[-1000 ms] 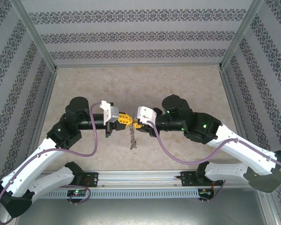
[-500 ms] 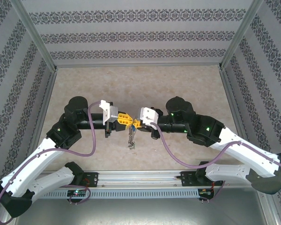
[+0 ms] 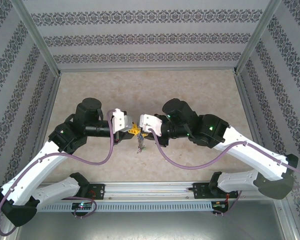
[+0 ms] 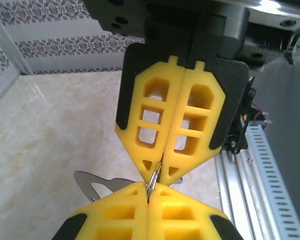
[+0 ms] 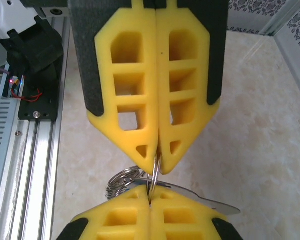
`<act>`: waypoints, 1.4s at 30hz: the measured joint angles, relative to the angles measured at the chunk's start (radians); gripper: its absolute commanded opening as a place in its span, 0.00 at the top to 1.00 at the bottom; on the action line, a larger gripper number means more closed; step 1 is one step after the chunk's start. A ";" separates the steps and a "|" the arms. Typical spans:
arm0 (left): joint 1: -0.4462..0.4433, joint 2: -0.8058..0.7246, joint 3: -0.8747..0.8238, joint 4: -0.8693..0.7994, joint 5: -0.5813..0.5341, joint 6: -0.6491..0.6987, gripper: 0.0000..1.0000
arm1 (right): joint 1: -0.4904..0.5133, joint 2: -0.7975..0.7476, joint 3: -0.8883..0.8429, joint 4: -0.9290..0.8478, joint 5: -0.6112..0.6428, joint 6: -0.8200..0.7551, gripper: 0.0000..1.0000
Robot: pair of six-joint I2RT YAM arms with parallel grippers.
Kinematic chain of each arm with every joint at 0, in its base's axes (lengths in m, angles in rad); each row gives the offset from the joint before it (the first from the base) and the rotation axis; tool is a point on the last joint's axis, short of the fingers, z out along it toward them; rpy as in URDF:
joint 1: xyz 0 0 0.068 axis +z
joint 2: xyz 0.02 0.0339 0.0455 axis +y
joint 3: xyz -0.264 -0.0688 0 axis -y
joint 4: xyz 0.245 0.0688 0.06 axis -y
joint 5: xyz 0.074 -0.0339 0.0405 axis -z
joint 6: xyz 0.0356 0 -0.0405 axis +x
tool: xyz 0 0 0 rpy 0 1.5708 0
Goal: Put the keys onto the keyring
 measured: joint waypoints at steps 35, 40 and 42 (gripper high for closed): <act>-0.004 -0.032 -0.047 0.121 0.032 -0.111 0.82 | 0.001 -0.037 -0.035 0.075 -0.008 0.037 1.00; -0.005 -0.013 -0.025 0.044 0.001 -0.042 1.00 | 0.002 0.006 0.015 0.004 -0.003 0.019 1.00; -0.006 -0.009 -0.024 0.032 -0.001 -0.025 1.00 | 0.002 0.010 0.016 -0.011 -0.004 0.014 1.00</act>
